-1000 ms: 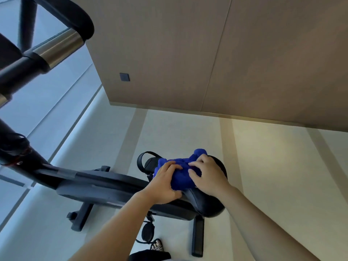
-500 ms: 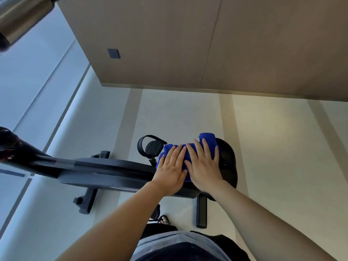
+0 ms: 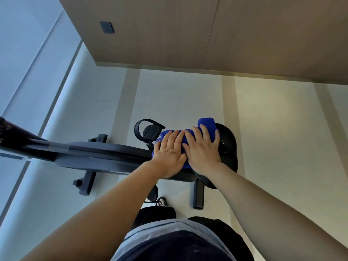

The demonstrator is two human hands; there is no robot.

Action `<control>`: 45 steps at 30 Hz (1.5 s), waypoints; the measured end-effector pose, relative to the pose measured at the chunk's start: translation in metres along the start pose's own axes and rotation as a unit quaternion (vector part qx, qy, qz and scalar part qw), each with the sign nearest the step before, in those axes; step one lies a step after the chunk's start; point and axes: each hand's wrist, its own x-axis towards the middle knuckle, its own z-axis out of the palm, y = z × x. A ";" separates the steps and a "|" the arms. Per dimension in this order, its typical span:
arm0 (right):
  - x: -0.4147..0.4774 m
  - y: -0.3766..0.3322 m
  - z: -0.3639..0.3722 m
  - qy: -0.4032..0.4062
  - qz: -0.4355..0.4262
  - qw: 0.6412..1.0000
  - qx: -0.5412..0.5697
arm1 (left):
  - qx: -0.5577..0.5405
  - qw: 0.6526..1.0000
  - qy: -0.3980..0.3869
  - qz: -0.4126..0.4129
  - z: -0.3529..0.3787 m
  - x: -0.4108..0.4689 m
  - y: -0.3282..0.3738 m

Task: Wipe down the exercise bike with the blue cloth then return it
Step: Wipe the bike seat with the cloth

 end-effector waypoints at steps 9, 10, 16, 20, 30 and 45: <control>0.008 0.009 -0.008 0.016 -0.047 0.998 0.045 | -0.012 0.998 0.047 -0.046 -0.005 -0.004 0.015; 0.007 0.010 -0.009 0.016 -0.054 0.997 0.051 | -0.010 0.997 0.056 -0.050 -0.003 -0.007 0.018; -0.002 0.037 -0.016 0.004 -0.121 0.990 0.073 | 0.003 0.992 0.066 -0.109 0.016 -0.018 0.053; -0.007 0.057 -0.018 -0.001 -0.140 0.987 0.082 | -0.018 0.990 0.081 -0.115 0.023 -0.018 0.072; -0.010 0.133 -0.044 -0.031 -0.063 0.990 0.122 | -0.016 0.958 0.230 -0.168 0.034 0.001 0.138; -0.012 0.110 -0.028 -0.061 -0.017 0.984 0.168 | -0.005 0.983 0.074 -0.169 0.029 0.029 0.127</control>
